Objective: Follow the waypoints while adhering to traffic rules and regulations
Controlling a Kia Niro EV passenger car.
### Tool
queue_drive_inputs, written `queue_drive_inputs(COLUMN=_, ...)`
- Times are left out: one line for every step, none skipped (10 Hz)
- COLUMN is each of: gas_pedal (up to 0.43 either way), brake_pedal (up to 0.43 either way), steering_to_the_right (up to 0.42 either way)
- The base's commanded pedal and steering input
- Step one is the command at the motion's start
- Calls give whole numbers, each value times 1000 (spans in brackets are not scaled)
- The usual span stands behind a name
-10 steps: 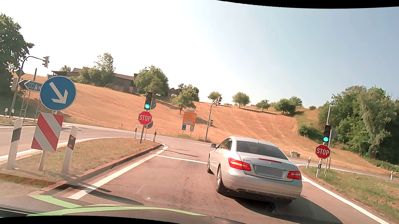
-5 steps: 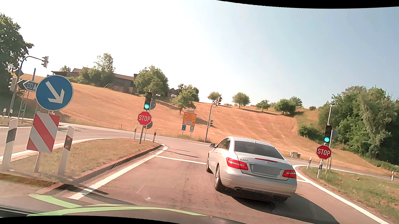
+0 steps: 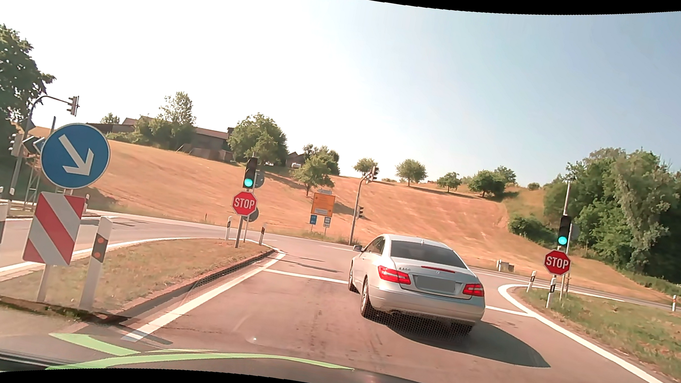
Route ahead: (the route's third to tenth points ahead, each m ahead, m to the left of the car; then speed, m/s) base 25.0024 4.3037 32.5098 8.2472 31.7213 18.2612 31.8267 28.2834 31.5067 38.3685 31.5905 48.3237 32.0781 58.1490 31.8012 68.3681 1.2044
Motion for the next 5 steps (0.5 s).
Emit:
queue_drive_inputs(gas_pedal=209, brake_pedal=0, steering_to_the_right=1)
queue_drive_inputs(gas_pedal=220, brake_pedal=0, steering_to_the_right=1)
queue_drive_inputs(gas_pedal=220, brake_pedal=0, steering_to_the_right=1)
queue_drive_inputs(gas_pedal=220, brake_pedal=0, steering_to_the_right=1)
queue_drive_inputs(gas_pedal=220, brake_pedal=0, steering_to_the_right=1)
